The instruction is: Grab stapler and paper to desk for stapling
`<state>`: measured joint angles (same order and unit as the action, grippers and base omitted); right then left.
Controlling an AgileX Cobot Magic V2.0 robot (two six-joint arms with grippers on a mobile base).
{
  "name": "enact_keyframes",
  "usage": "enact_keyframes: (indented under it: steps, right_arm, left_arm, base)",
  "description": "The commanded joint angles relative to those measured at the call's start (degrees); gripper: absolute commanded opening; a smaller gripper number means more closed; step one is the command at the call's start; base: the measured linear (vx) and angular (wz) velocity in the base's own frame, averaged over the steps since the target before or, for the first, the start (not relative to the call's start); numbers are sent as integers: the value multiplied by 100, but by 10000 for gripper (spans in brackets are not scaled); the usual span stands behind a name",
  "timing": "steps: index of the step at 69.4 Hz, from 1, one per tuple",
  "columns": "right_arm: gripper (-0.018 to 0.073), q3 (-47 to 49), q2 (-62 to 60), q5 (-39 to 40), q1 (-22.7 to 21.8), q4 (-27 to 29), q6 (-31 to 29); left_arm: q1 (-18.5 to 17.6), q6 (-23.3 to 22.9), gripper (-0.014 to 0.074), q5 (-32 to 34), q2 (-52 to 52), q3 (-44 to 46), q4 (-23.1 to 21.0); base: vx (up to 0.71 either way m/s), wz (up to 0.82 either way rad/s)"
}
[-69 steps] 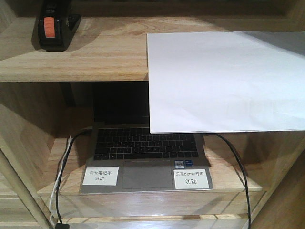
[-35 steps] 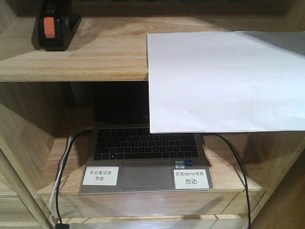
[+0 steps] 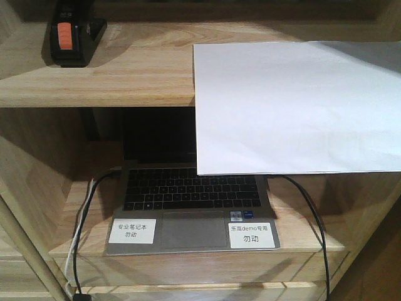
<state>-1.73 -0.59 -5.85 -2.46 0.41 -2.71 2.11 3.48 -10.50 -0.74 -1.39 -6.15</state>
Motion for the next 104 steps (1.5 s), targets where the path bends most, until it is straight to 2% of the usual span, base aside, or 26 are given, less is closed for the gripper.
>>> enact_keyframes:
  steps: [1,24,38,46,52,59,65,72,90,104]
  right_arm:
    - [-6,-6,-54,421,-38,-41,-36]
    - [-6,-6,-54,520,-38,-41,-36]
    - [-6,0,-54,1098,-38,-41,-41]
    - [-6,7,-54,1728,-38,-77,-41]
    - [-6,106,-54,2167,-38,-77,-41]
    - [-6,485,-54,2254,-38,-77,-72]
    - [-6,935,-54,2254,-38,-77,-211]
    - [-6,1547,-54,2254,-38,-77,-235]
    - [-6,3441,455,2001,-38,-84,-229]
    - [-6,5305,1609,394,-38,-74,-184]
  left_arm:
    - [23,-47,-6,442,-86,-59,-48]
    - [23,-58,-6,477,-86,-59,-90]
    - [23,-97,-6,1050,-86,-59,-92]
    - [23,-97,-6,1719,-86,-54,-92]
    - [23,-97,-6,2516,-86,-54,-98]
    - [23,-97,-6,3558,-86,53,-98]
    - [23,-97,-6,3909,-86,315,-98]
    - [23,-97,-6,3632,-78,974,-93]
    - [23,11,-6,1831,632,3618,-87]
    - [23,11,-6,329,1886,5631,-93]
  base:
    - [0,0]
    - [0,0]
    - [0,0]
    - [0,0]
    - [0,0]
    - [0,0]
    - [0,0]
    - [0,0]
    - [0,0]
    - [0,0]
